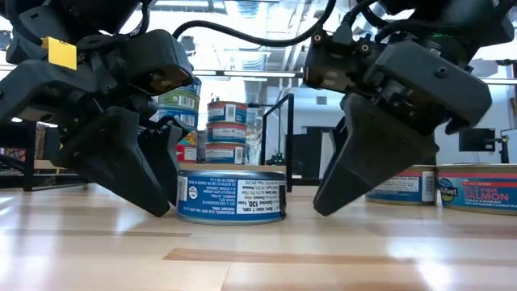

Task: Stack canned seafood by type on shelf
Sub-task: Stack the blue tuna can on top of the blue tuna can on the shelf

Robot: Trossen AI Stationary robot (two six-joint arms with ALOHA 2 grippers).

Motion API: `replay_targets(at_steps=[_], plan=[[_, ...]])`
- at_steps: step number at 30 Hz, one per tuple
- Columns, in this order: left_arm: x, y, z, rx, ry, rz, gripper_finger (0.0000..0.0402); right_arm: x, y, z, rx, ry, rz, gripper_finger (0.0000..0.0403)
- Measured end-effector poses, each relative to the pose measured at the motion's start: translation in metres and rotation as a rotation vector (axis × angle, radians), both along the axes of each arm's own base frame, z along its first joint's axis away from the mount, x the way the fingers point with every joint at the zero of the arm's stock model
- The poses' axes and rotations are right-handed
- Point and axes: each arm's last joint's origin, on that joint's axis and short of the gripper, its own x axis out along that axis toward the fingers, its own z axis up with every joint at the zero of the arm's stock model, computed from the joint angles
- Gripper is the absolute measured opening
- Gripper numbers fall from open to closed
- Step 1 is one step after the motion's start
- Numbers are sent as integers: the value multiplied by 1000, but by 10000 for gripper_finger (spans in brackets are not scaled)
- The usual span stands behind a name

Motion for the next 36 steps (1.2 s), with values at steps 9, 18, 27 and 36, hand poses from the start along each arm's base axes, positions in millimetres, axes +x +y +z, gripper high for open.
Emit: replay_targets(at_steps=[9, 18, 27, 36], plan=[[0, 1, 0, 60, -19, -9, 172, 11, -2, 2, 10, -83, 14, 306], [1, -1, 1, 6, -19, -8, 172, 25, -5, 3, -8, -216, 72, 306], [0, -1, 0, -17, -15, 6, 172, 38, -4, 26, -42, -265, 86, 306], [0, -1, 0, -55, -4, 17, 172, 44, -11, 29, -46, -269, 82, 306]])
